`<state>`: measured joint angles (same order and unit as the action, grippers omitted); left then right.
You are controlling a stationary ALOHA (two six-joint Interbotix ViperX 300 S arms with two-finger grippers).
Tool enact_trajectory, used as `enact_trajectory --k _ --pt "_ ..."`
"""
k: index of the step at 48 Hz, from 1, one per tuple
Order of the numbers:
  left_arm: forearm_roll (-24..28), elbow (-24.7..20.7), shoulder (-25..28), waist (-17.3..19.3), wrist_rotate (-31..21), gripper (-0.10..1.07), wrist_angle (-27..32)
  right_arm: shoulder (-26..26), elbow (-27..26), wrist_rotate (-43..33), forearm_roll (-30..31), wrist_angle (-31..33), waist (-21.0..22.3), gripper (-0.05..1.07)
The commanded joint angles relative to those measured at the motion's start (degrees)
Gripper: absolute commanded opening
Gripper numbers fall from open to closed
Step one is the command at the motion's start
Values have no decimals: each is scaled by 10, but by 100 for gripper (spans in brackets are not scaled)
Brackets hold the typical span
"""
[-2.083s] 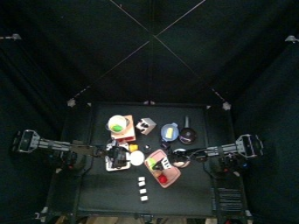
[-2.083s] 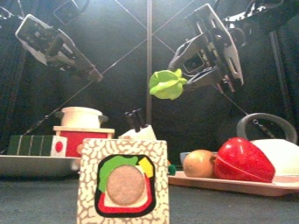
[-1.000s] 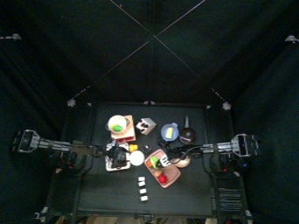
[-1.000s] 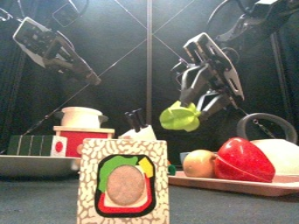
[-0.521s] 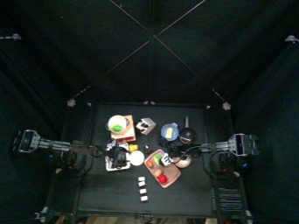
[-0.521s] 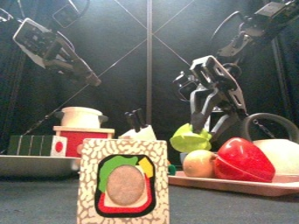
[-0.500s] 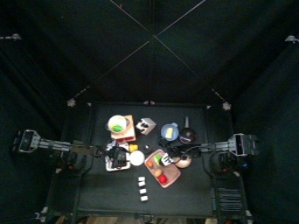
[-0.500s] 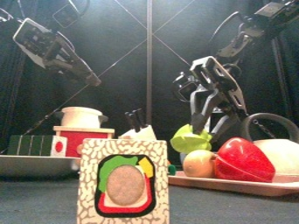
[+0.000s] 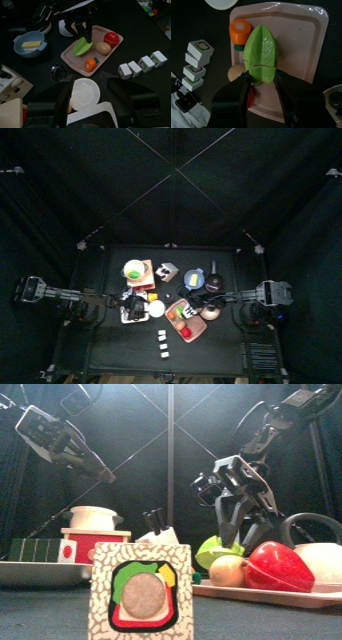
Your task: Put starfruit on plate
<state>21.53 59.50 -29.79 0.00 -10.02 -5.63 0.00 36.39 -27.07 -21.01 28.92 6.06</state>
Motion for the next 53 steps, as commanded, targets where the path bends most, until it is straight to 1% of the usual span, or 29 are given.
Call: enact_trajectory --k 1,11,15,23,29,36,45,53 --pt "-1 -6 -1 3 -1 84 -4 -7 -15 1 3 5 3 53" --pt "-1 -6 -1 3 -1 84 -4 -5 -19 1 18 14 8 55" --pt "-1 -6 -1 3 -1 84 -4 -5 -20 0 24 15 10 61" --pt "-1 -6 -1 3 -1 84 -4 -4 -21 1 33 19 10 76" --pt "-1 -6 -1 3 -1 84 -5 -4 -25 1 36 26 11 82" --pt "-1 -6 -1 3 -1 84 -4 -4 -35 2 42 32 11 84" --pt "-1 -4 0 3 -1 84 -5 1 -49 2 49 68 12 84" --pt "-1 -4 -1 5 -1 84 -5 9 -64 2 64 83 12 84"
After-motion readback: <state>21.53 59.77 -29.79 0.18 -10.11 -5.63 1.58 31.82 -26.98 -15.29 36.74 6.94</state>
